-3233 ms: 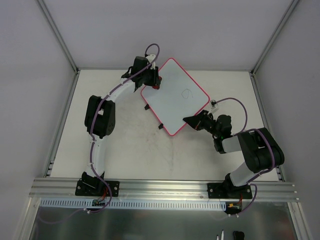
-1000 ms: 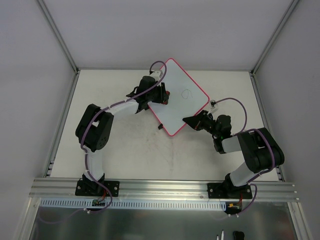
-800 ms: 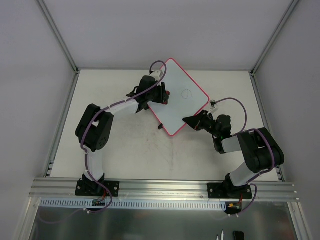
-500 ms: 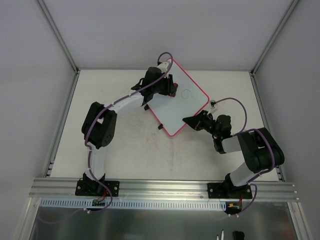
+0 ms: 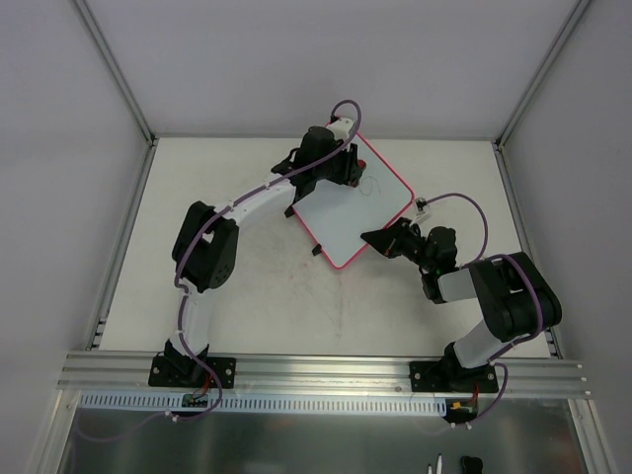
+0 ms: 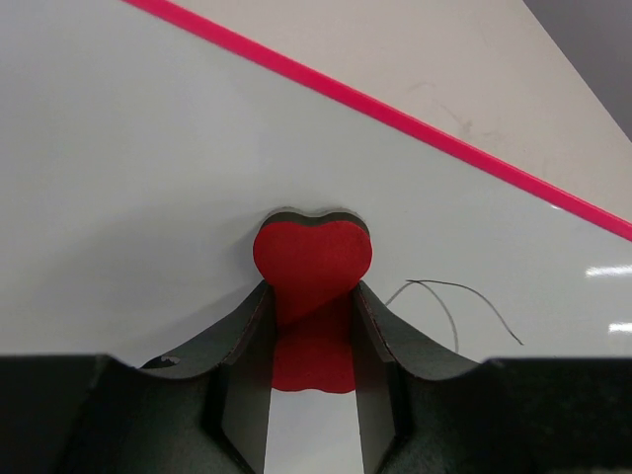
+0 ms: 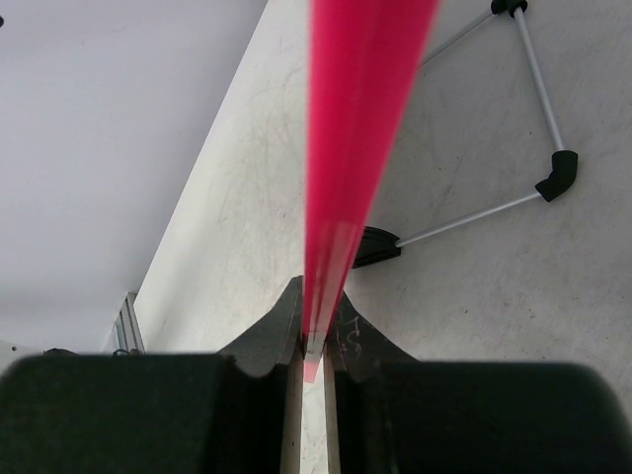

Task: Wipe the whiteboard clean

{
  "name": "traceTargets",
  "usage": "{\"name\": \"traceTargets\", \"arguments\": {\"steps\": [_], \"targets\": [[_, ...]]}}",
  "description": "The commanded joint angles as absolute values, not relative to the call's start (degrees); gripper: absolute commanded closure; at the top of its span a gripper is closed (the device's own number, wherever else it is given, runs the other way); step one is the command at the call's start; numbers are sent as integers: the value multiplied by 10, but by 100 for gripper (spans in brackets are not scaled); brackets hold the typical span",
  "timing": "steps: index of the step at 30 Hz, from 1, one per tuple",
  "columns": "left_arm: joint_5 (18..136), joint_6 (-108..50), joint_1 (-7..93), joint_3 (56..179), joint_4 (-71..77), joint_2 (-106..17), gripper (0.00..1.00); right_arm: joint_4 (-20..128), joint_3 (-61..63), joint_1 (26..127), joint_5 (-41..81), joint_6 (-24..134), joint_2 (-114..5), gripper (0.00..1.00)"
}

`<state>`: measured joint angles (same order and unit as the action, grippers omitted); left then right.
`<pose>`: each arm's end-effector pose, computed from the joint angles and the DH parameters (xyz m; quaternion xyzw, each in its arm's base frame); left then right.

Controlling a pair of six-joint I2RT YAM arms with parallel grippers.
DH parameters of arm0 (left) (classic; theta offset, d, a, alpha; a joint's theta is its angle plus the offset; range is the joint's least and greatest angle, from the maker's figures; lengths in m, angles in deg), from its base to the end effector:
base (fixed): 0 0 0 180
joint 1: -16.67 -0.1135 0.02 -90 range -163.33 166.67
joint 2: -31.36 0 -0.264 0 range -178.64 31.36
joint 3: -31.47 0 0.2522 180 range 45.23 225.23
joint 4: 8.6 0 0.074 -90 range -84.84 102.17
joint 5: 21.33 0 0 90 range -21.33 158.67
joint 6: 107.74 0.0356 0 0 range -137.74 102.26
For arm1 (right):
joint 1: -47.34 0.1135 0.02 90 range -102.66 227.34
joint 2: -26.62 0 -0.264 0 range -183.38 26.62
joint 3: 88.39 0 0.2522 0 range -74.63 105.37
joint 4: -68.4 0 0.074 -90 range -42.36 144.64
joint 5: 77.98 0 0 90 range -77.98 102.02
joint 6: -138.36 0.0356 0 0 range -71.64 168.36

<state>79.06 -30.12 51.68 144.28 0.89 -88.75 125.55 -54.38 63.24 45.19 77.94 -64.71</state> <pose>0.4115 -0.2961 0.2783 0.2098 0.7733 -0.3052 0.5146 0.2506 0.0916 0.1648 -0.1193 0.6979 0.4480 0.5459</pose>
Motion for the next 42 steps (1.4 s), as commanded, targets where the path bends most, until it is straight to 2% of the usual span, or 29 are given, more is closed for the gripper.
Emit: {"name": "traceTargets", "arguments": {"steps": [1,7,17,32,42], "targets": [[805,-282,568,1460,27,-895,76,1423,-529,653,517,753,-625,100],[809,-262,607,1463,27,-906,76,1424,-532,654,517,751,-623,100],[847,-239,603,1428,28,-874,76,1424,-542,655,517,743,-607,100],[935,-217,603,1423,31,-890,79,1424,-579,656,520,736,-513,100],[952,-184,608,1366,31,-853,80,1424,-574,657,519,727,-553,100]]}}
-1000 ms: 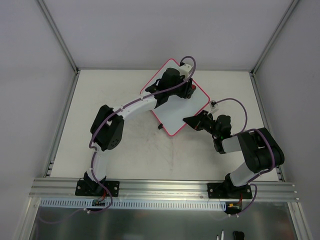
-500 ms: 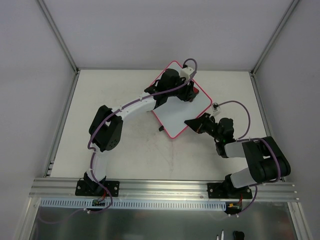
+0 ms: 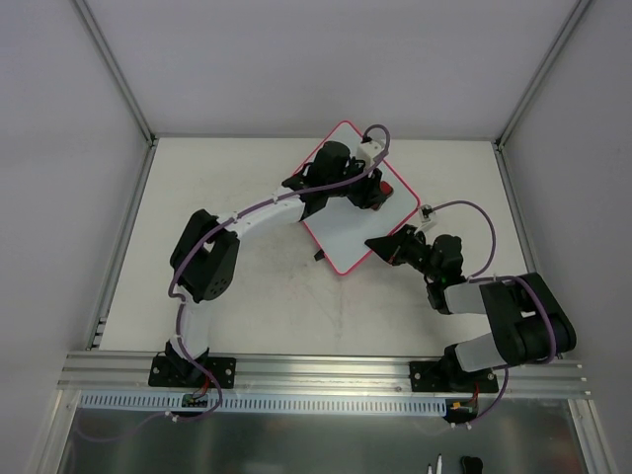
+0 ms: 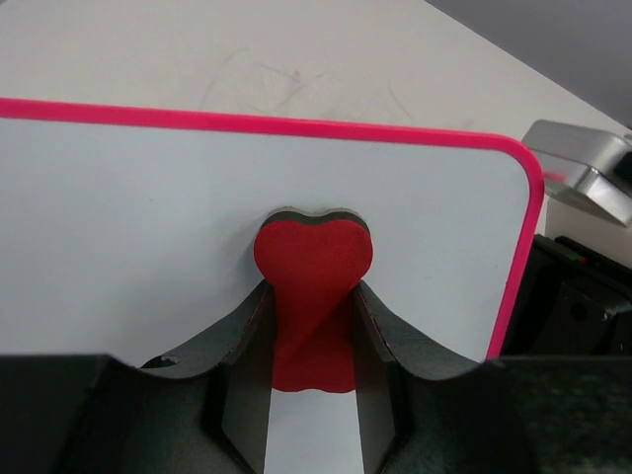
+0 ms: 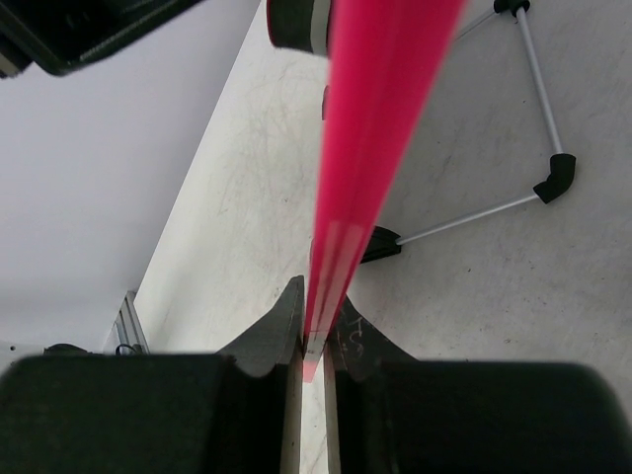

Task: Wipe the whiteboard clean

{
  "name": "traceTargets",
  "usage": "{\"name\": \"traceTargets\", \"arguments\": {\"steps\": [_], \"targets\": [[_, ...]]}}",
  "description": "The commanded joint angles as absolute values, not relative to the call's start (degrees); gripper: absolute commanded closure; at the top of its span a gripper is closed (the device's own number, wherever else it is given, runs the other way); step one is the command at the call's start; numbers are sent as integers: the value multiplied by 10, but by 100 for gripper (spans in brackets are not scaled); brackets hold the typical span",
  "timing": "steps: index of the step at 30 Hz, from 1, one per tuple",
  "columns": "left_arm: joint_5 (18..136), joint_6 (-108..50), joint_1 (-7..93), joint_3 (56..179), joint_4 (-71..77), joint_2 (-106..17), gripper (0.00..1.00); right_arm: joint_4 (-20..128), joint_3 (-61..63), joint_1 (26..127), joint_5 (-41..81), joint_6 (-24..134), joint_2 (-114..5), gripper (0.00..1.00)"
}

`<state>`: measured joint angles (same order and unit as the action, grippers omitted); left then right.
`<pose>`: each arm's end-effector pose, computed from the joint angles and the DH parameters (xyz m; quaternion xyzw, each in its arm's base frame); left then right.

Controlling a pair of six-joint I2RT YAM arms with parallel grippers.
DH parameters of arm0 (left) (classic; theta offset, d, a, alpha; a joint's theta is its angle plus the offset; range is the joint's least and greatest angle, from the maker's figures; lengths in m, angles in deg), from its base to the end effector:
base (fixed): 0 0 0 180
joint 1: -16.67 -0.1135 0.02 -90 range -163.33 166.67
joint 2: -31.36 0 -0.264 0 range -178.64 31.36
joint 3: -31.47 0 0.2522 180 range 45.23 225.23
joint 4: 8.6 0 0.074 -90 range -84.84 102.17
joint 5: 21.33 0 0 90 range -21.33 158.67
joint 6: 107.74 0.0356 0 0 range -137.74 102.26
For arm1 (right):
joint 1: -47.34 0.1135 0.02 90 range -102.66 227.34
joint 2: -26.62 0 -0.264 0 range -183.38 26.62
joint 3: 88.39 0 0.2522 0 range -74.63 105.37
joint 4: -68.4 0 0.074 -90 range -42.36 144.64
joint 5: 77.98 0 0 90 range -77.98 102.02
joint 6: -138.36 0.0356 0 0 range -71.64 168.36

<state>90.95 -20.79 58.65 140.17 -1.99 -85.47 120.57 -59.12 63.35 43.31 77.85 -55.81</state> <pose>0.3569 -0.3393 0.2862 0.3702 0.6933 -0.3707 0.4948 0.2264 0.0842 0.1716 -0.1071 0.7042 0.4384 0.5481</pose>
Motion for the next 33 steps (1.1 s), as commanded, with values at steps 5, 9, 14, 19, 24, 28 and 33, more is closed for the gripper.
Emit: {"name": "traceTargets", "arguments": {"steps": [5,9,14,19,24,28,33], "targets": [[959,-169,609,1336,31,-839,80,1424,-574,658,517,713,-571,100],[964,-156,611,1327,31,-835,80,1424,-572,658,517,709,-575,100],[958,-125,614,1331,41,-838,80,1424,-574,658,517,706,-575,100],[905,-96,618,1336,62,-839,80,1424,-572,659,517,709,-578,100],[819,-103,591,1344,62,-850,80,1424,-572,658,517,709,-577,100],[776,-138,570,1361,62,-867,80,1424,-571,658,518,710,-574,100],[740,-169,544,1367,62,-873,76,1424,-571,657,519,710,-574,100]]}}
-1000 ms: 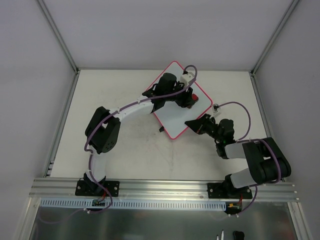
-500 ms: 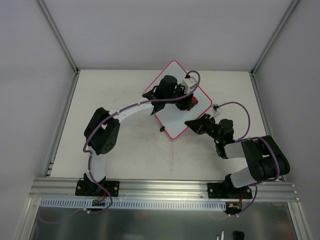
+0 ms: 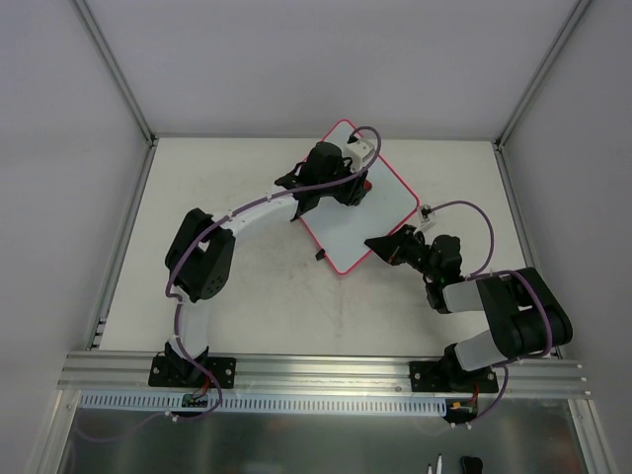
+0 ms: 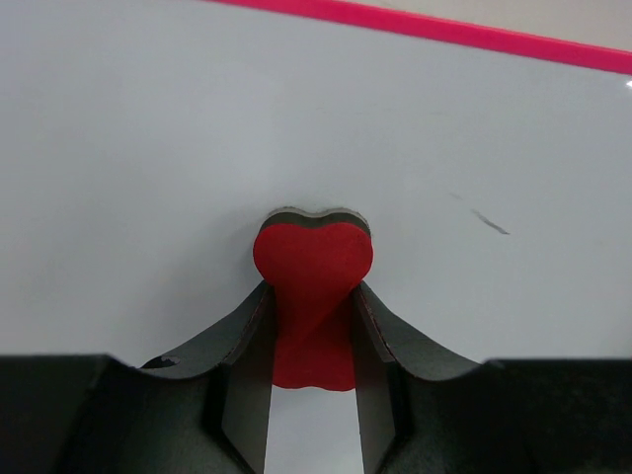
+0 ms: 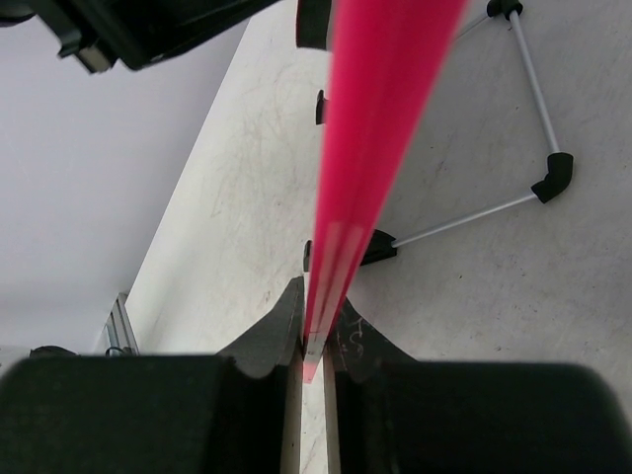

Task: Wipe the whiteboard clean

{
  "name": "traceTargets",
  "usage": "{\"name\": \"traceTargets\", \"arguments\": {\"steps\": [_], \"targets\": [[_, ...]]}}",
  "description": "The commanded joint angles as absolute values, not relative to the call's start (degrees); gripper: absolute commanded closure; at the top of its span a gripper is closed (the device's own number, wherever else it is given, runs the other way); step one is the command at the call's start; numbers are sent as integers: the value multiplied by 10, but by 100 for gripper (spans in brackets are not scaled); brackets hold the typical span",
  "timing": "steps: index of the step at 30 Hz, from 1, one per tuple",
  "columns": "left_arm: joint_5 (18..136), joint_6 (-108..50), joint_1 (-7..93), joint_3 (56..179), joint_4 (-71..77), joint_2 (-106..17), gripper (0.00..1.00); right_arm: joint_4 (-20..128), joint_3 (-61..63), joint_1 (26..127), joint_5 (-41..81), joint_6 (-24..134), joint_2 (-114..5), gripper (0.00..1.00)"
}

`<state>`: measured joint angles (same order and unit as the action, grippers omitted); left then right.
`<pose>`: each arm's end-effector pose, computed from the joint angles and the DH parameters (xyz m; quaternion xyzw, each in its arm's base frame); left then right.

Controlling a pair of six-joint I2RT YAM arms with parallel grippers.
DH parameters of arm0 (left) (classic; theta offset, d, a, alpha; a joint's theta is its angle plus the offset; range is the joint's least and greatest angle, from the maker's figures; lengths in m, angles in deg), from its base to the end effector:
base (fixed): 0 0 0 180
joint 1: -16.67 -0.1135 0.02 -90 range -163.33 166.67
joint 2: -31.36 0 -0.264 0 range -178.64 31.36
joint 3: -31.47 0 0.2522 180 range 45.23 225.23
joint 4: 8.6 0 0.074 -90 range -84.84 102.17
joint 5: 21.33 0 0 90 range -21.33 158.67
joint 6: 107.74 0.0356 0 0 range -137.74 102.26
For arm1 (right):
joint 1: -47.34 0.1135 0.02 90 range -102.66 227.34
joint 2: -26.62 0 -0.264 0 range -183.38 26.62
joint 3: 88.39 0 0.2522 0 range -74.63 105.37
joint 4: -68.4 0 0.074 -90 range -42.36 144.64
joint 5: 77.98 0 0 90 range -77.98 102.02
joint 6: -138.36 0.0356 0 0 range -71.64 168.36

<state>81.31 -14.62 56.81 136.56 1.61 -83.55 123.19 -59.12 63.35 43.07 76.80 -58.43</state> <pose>0.3633 -0.3166 0.2727 0.3588 0.7337 -0.2664 0.5118 0.2290 0.0848 0.1662 -0.1121 0.7034 0.4322 0.5530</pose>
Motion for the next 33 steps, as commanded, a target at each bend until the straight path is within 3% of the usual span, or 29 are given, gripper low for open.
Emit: {"name": "traceTargets", "arguments": {"steps": [1,33], "targets": [[740,-175,539,1367,63,-872,77,1424,-571,658,518,711,-574,100],[814,26,662,1313,66,-804,80,1424,-578,653,510,706,-572,100]]}}
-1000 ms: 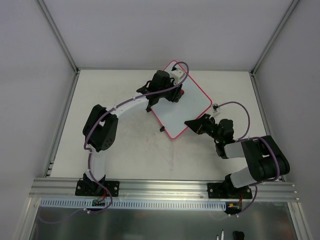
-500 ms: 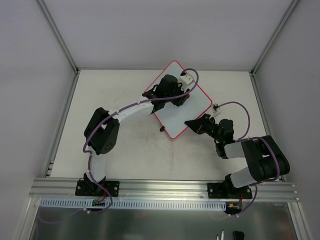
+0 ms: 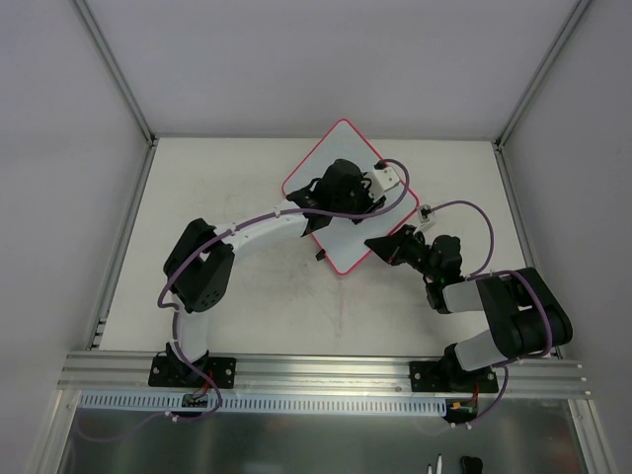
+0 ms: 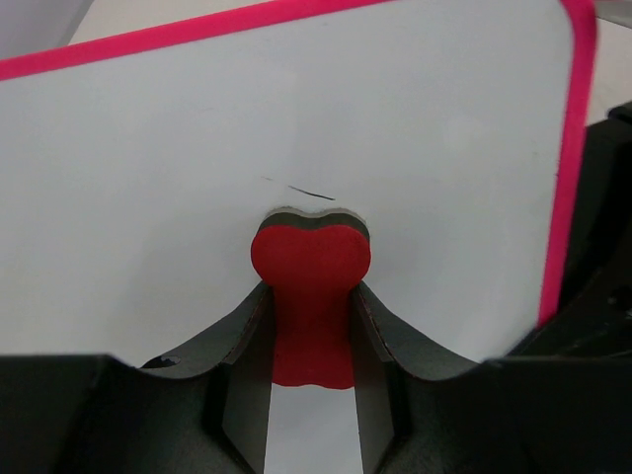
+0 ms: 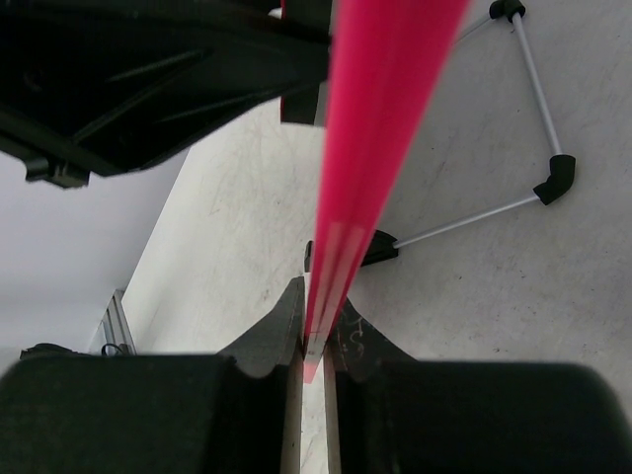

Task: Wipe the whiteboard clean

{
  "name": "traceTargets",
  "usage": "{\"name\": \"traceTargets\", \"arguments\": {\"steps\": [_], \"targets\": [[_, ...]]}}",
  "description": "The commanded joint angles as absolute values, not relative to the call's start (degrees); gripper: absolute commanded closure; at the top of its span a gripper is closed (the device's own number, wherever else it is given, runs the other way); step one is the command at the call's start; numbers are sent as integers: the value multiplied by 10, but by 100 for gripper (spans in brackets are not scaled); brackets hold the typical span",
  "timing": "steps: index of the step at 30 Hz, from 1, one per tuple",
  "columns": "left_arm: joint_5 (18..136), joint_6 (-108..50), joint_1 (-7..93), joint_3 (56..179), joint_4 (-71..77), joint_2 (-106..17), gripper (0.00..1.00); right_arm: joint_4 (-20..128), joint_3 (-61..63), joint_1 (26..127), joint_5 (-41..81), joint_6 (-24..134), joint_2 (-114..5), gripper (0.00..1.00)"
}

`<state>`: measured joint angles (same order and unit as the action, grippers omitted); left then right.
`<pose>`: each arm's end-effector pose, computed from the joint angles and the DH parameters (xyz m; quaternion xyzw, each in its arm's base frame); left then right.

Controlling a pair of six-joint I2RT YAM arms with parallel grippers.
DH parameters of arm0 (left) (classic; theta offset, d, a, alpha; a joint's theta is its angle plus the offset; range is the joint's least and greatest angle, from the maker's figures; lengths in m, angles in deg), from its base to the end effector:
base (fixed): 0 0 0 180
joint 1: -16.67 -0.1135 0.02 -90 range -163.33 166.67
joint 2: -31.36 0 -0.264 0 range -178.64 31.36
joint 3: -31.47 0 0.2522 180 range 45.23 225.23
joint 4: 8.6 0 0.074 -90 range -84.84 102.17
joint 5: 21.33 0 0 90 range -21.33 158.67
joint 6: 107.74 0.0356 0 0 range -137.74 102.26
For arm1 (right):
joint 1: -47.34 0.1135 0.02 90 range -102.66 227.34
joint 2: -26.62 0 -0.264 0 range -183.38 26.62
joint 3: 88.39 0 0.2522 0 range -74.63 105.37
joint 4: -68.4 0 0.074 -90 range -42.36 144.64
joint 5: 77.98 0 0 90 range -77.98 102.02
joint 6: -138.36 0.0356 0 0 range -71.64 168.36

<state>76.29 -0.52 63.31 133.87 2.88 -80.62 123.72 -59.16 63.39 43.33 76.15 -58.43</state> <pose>0.3189 -0.3446 0.2771 0.4670 0.6782 -0.1964 0.5323 0.2287 0.0851 0.1670 -0.1190 0.6997 0.4309 0.5573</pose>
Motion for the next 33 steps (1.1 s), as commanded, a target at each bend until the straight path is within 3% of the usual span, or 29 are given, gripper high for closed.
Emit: {"name": "traceTargets", "arguments": {"steps": [1,18,33], "targets": [[815,29,666,1308,66,-798,80,1424,-578,653,510,707,-572,100],[758,24,627,1457,104,-897,79,1424,-574,653,512,710,-579,100],[760,8,572,1435,118,-878,79,1424,-571,654,515,712,-581,100]]}}
